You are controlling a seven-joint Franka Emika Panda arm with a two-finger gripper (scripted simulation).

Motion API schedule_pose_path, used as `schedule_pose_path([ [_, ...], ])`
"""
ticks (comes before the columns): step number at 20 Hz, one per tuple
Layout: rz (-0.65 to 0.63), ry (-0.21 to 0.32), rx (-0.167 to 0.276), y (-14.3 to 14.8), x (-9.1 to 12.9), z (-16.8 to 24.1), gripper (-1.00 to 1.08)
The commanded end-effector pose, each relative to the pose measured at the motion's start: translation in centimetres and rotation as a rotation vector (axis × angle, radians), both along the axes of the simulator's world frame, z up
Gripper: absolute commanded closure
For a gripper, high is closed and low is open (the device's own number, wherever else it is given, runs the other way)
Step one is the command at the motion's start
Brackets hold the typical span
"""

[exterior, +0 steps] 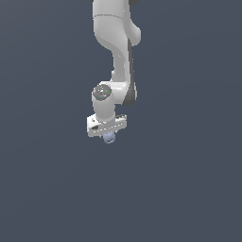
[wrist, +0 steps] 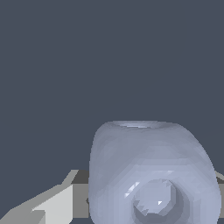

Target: Pick up the object and move it to a goal position.

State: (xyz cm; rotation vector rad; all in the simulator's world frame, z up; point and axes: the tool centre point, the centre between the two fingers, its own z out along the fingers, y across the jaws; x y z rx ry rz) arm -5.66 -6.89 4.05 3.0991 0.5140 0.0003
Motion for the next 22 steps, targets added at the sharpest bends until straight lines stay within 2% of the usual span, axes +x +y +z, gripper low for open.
schedule_pose_path([
  [1,0.001,0.0,0.0,0.0,0.0,-0.1,1.08],
  [13,0.001,-0.001,0.0,0.5,0.4,0.1,1.08],
  [22,0.001,-0.001,0.0,4.2,3.5,1.0,1.08],
])
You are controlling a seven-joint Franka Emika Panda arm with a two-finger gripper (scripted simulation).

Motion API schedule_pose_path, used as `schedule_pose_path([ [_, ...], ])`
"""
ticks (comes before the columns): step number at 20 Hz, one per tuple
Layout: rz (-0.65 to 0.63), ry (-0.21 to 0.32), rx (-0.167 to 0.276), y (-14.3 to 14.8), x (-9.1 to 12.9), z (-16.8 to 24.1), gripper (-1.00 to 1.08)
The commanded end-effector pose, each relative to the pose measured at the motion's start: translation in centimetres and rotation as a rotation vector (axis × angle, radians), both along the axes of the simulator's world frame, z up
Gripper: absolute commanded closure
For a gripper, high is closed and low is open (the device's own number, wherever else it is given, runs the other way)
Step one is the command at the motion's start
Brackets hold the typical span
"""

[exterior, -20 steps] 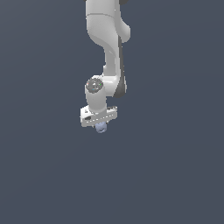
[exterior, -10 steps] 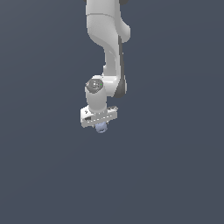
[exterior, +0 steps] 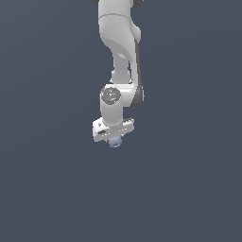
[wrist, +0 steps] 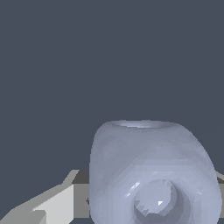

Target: Pick up the object and move it to a goal position.

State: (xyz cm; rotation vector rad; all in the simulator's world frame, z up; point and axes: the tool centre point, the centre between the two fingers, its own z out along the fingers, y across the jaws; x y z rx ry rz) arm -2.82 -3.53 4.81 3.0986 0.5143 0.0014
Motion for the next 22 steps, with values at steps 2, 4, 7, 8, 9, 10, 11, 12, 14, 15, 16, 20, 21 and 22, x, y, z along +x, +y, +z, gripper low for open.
schedule_pose_path([
  [2,0.001,0.0,0.0,2.1,1.7,0.5,1.08],
  [4,0.0,0.0,0.0,3.3,2.8,0.8,1.08],
  [7,0.0,0.0,0.0,5.1,4.4,1.2,1.08],
  [8,0.0,0.0,0.0,5.6,4.8,1.3,1.08],
  [9,0.0,0.001,0.0,6.1,5.2,1.4,1.08],
  [10,0.0,0.001,0.0,6.4,5.6,1.5,1.08],
  [11,0.0,0.001,0.0,6.8,5.9,1.6,1.08],
  [12,0.0,0.001,0.0,7.1,6.2,1.7,1.08],
  [14,0.0,0.001,0.0,7.6,6.7,1.8,1.08],
  [15,0.0,0.001,0.0,7.8,6.9,1.8,1.08],
  [16,0.0,0.001,0.0,8.0,7.1,1.9,1.08],
  [20,0.0,0.001,0.0,8.4,7.5,2.0,1.08],
  [21,0.0,0.001,0.0,8.4,7.5,2.0,1.08],
  [22,0.0,0.001,0.0,8.4,7.5,2.0,1.08],
])
